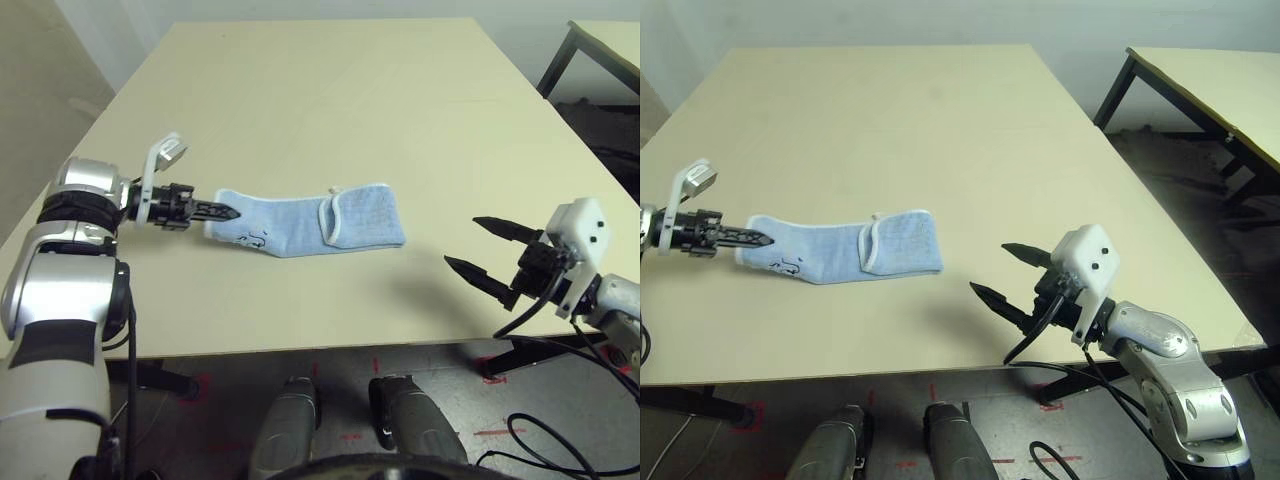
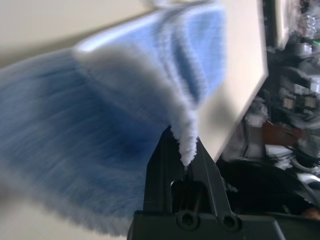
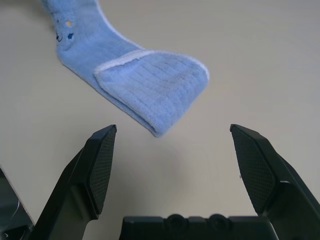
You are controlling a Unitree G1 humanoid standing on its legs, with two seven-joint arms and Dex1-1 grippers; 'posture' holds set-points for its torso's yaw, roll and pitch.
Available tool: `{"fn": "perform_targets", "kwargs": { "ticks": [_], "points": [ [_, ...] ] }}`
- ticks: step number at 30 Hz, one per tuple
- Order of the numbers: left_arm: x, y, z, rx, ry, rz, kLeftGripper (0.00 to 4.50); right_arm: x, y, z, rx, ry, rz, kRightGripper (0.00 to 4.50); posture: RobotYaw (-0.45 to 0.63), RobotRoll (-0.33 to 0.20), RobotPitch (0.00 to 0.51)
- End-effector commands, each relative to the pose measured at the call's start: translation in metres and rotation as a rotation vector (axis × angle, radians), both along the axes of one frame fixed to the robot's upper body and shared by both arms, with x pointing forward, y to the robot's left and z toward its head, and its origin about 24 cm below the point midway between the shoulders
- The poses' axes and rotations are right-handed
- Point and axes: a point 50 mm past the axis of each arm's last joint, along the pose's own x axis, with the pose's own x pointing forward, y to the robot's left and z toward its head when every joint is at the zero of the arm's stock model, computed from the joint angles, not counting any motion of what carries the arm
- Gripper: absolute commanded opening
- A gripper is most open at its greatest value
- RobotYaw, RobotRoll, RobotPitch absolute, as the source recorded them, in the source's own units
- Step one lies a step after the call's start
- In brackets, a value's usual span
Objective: Fold the towel and set it aside.
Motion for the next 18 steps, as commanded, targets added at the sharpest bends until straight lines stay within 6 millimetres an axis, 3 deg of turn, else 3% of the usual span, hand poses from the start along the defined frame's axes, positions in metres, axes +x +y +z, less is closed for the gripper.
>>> {"fn": "perform_targets", "kwargs": {
  "ticks": [1, 8, 18],
  "points": [
    [-0.005, -0.027, 0.005, -0.075, 0.026, -0.086, 0.03, -0.002, 0.003, -0.003, 0.01, 0.011, 0.005, 4.5, -0.11, 0.0, 0.118],
    [-0.012, -0.066, 0.004, -0.157, 0.052, -0.173, 0.03, -0.002, 0.005, -0.005, 0.017, 0.012, 0.001, 4.5, -0.11, 0.0, 0.118],
    [-0.001, -0.104, 0.005, -0.23, 0.011, -0.19, 0.03, -0.006, 0.008, -0.008, 0.037, 0.018, -0.016, 4.5, -0.12, 0.0, 0.117]
  ]
}}
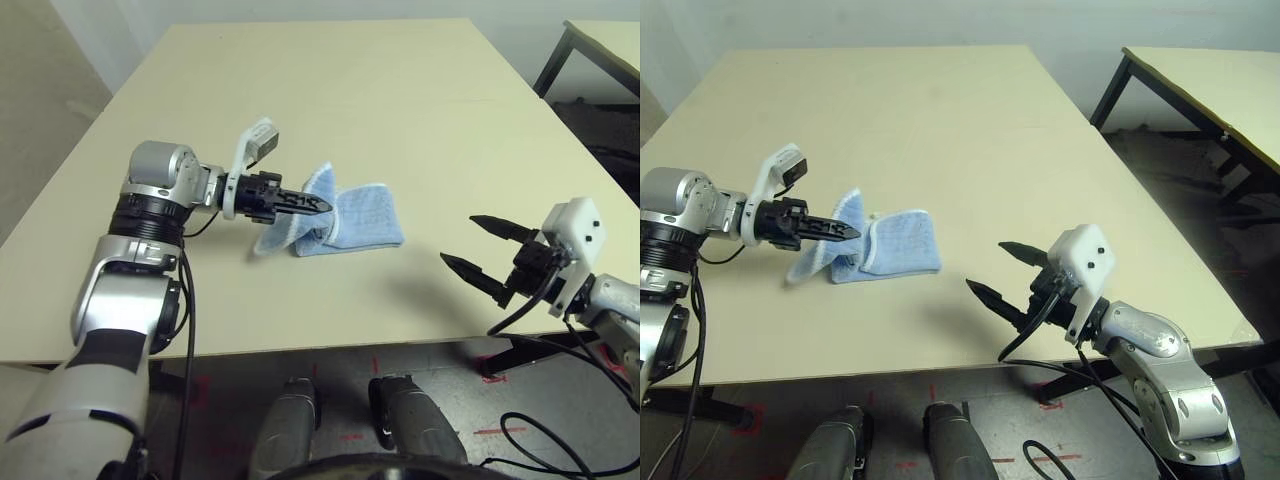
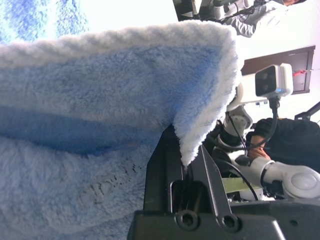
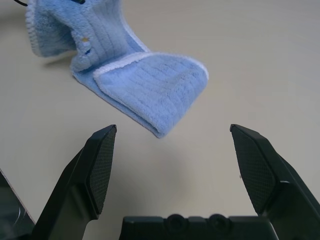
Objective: Fold the towel and set it aside.
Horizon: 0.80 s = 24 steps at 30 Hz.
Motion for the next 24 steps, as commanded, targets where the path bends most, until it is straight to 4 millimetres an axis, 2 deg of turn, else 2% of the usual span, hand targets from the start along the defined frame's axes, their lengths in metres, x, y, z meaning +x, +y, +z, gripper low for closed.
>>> {"fn": "perform_targets", "kwargs": {
  "ticks": [1, 4, 8, 12, 16, 21, 22, 24],
  "points": [
    [0.006, -0.01, 0.008, -0.027, -0.03, 0.002, 0.03, -0.003, 0.005, -0.002, 0.007, 0.008, 0.012, 4.5, -0.12, 0.0, 0.116],
    [0.011, -0.021, 0.011, -0.035, -0.05, -0.011, 0.03, -0.004, 0.008, -0.002, 0.012, 0.008, 0.013, 4.5, -0.13, 0.0, 0.112],
    [0.013, -0.024, 0.013, -0.035, -0.058, -0.016, 0.03, -0.003, 0.008, -0.001, 0.015, 0.002, 0.008, 4.5, -0.13, 0.0, 0.111],
    [0.013, -0.015, 0.011, -0.014, -0.065, 0.0, 0.03, -0.004, 0.009, -0.001, 0.017, 0.001, 0.006, 4.5, -0.14, 0.0, 0.11],
    [0.009, 0.008, 0.01, 0.02, -0.055, 0.033, 0.03, -0.003, 0.009, -0.001, 0.019, 0.0, 0.004, 4.5, -0.12, 0.0, 0.111],
    [0.007, 0.013, 0.009, 0.028, -0.053, 0.031, 0.03, -0.003, 0.008, -0.001, 0.019, 0.001, 0.004, 4.5, -0.12, 0.0, 0.111],
    [0.004, 0.024, 0.008, 0.054, -0.049, 0.044, 0.03, -0.002, 0.008, -0.001, 0.019, 0.002, 0.006, 4.5, -0.11, 0.0, 0.112],
    [-0.007, 0.062, 0.008, 0.149, -0.054, 0.089, 0.03, 0.0, 0.009, -0.001, 0.02, 0.006, 0.022, 4.5, -0.08, 0.0, 0.114]
  ]
}}
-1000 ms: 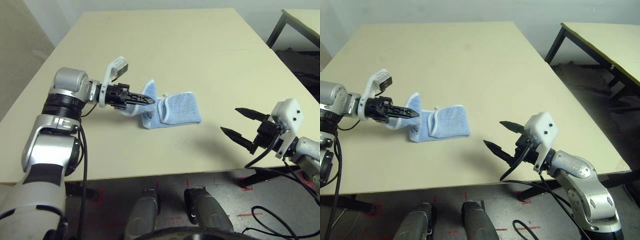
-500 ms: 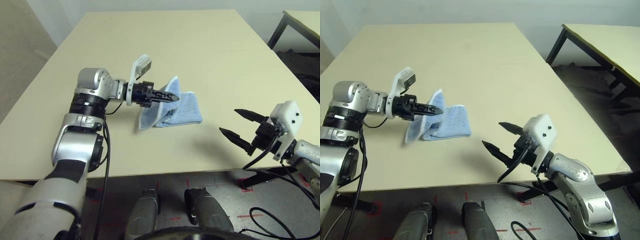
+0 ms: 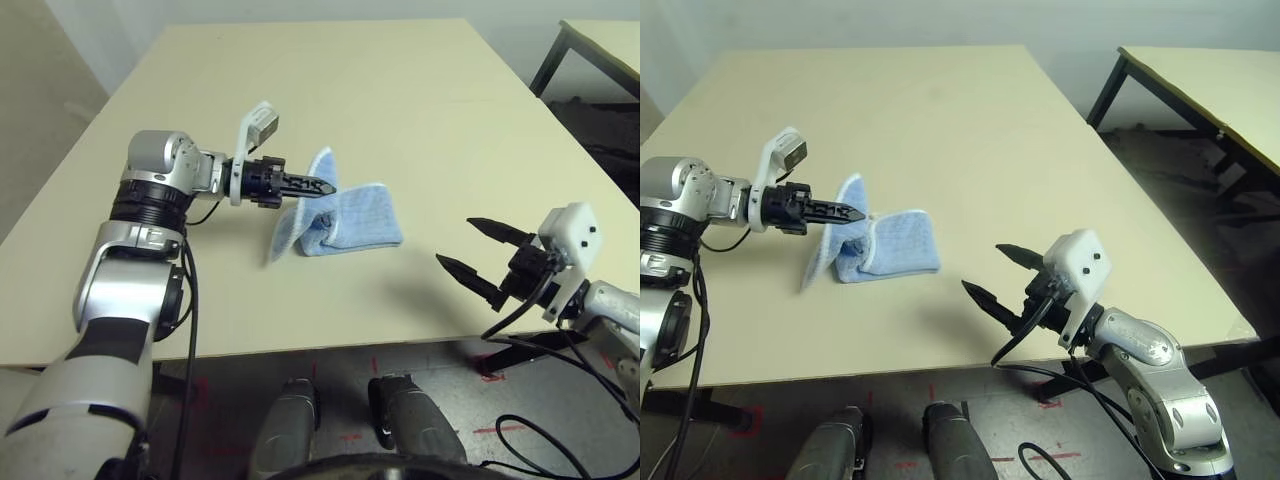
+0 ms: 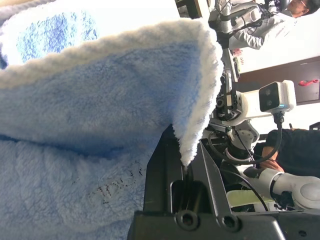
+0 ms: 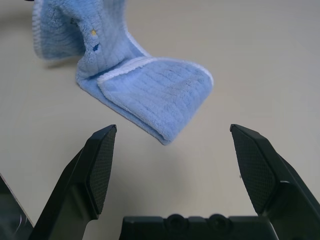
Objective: Fold the towel and set it aside.
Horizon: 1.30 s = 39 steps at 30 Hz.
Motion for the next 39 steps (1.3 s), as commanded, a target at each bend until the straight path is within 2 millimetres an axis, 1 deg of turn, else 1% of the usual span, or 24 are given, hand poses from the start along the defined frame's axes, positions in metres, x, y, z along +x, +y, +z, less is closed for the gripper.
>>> {"fn": "perform_targets", "kwargs": {
  "ticks": [1, 2, 5, 9, 13, 16, 19, 24, 29, 32, 36, 39],
  "points": [
    [-0.013, 0.043, 0.0, 0.119, -0.005, 0.046, 0.03, 0.001, 0.001, -0.002, 0.001, 0.026, 0.025, 4.5, -0.08, 0.0, 0.115],
    [-0.016, 0.053, 0.0, 0.154, -0.02, 0.049, 0.03, 0.001, 0.002, -0.002, 0.002, 0.027, 0.029, 4.5, -0.07, 0.0, 0.116],
    [-0.019, 0.074, 0.001, 0.243, -0.059, 0.04, 0.03, 0.002, 0.002, -0.002, 0.002, 0.029, 0.038, 4.5, -0.07, 0.0, 0.114],
    [-0.018, 0.095, 0.002, 0.334, -0.094, 0.04, 0.03, 0.004, 0.001, -0.002, 0.0, 0.028, 0.038, 4.5, -0.07, 0.0, 0.113],
    [-0.014, 0.108, 0.004, 0.384, -0.125, 0.074, 0.03, 0.003, 0.002, -0.002, -0.001, 0.03, 0.039, 4.5, -0.07, 0.0, 0.11],
    [-0.009, 0.113, 0.005, 0.404, -0.147, 0.093, 0.03, 0.003, 0.002, -0.002, -0.001, 0.03, 0.041, 4.5, -0.07, 0.0, 0.112],
    [-0.003, 0.113, 0.007, 0.385, -0.177, 0.135, 0.03, 0.003, 0.002, -0.003, 0.0, 0.031, 0.04, 4.5, -0.07, 0.0, 0.112],
    [0.012, 0.103, 0.019, 0.283, -0.266, 0.226, 0.03, 0.003, 0.004, -0.005, 0.001, 0.034, 0.043, 4.5, -0.07, 0.0, 0.111],
    [0.015, 0.1, 0.025, 0.256, -0.314, 0.222, 0.03, 0.004, 0.004, -0.005, 0.0, 0.034, 0.045, 4.5, -0.07, 0.0, 0.109],
    [0.019, 0.098, 0.033, 0.241, -0.36, 0.243, 0.03, 0.004, 0.005, -0.005, 0.001, 0.033, 0.045, 4.5, -0.07, 0.0, 0.108],
    [0.02, 0.096, 0.039, 0.227, -0.411, 0.225, 0.03, 0.003, 0.005, -0.006, 0.002, 0.034, 0.045, 4.5, -0.07, 0.0, 0.108],
    [0.024, 0.095, 0.045, 0.21, -0.451, 0.255, 0.03, 0.003, 0.005, -0.006, 0.001, 0.034, 0.044, 4.5, -0.07, 0.0, 0.106]
  ]
}}
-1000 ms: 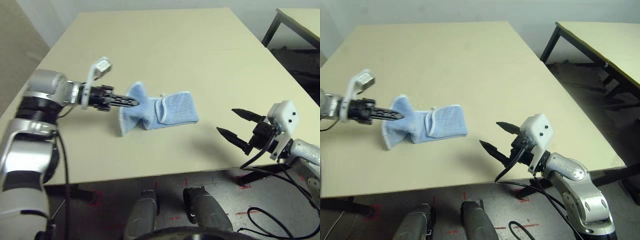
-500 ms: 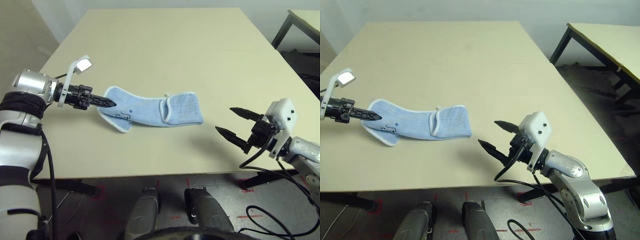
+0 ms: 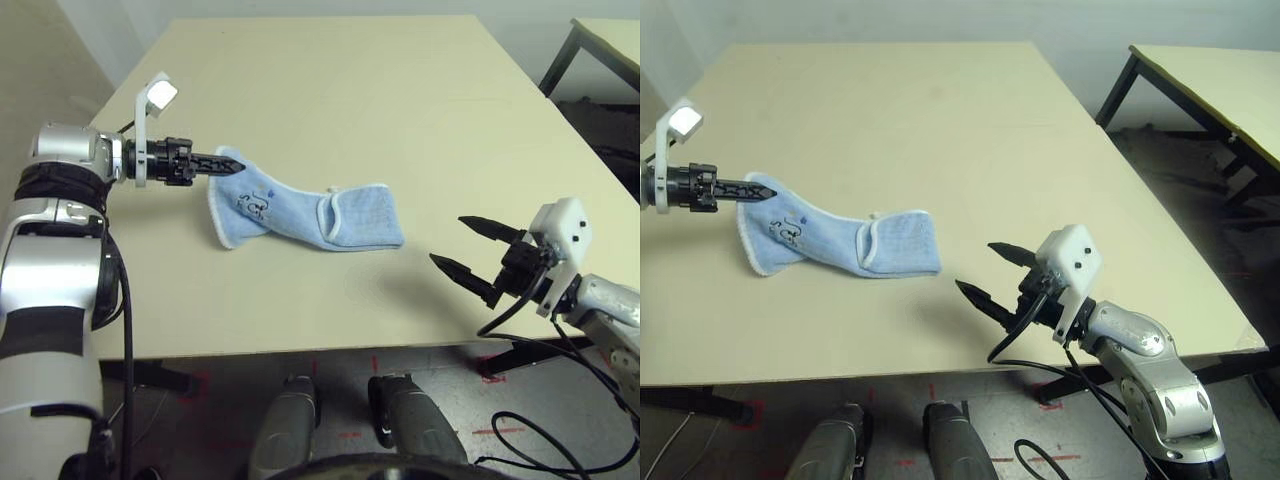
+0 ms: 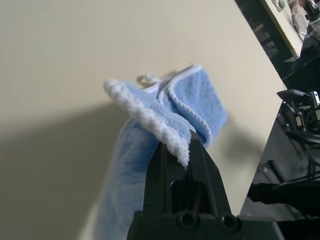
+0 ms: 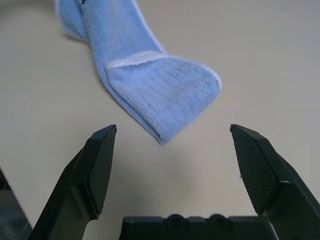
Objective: Fold the towel and set it aside.
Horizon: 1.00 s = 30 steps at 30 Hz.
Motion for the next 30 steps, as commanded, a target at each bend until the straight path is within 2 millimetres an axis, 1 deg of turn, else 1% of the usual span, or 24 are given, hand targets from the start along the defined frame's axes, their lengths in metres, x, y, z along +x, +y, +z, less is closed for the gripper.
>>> {"fn": "perform_targets", "kwargs": {
  "ticks": [1, 5, 8, 11, 13, 17, 20, 25, 30],
  "points": [
    [0.005, -0.002, 0.01, -0.014, -0.06, 0.03, 0.03, 0.0, 0.002, -0.004, 0.001, 0.014, 0.008, 4.5, -0.07, 0.0, 0.106],
    [0.009, -0.004, 0.015, -0.037, -0.095, 0.061, 0.03, 0.0, 0.002, -0.005, 0.0, 0.012, 0.011, 4.5, -0.07, 0.0, 0.105],
    [0.007, -0.003, 0.01, -0.02, -0.077, 0.043, 0.03, -0.001, 0.002, -0.005, 0.0, 0.011, 0.01, 4.5, -0.08, 0.0, 0.104],
    [0.0, 0.001, -0.001, 0.019, -0.013, -0.015, 0.03, -0.001, 0.002, -0.005, 0.0, 0.012, 0.008, 4.5, -0.08, 0.0, 0.104],
    [-0.009, 0.006, -0.015, 0.074, 0.059, -0.074, 0.03, -0.002, 0.002, -0.005, 0.0, 0.013, 0.009, 4.5, -0.07, 0.0, 0.106],
    [-0.027, 0.012, -0.037, 0.181, 0.166, -0.141, 0.03, -0.001, 0.001, -0.004, 0.0, 0.011, 0.011, 4.5, -0.06, 0.0, 0.106],
    [-0.041, 0.016, -0.047, 0.249, 0.216, -0.186, 0.03, 0.0, 0.001, -0.003, -0.001, 0.009, 0.016, 4.5, -0.06, 0.0, 0.105],
    [-0.049, 0.027, -0.049, 0.338, 0.23, -0.202, 0.03, 0.001, 0.001, -0.003, -0.002, 0.01, 0.023, 4.5, -0.05, 0.0, 0.105],
    [-0.049, 0.033, -0.048, 0.359, 0.221, -0.188, 0.03, 0.0, 0.001, -0.003, -0.001, 0.015, 0.027, 4.5, -0.05, 0.0, 0.109]
  ]
}}
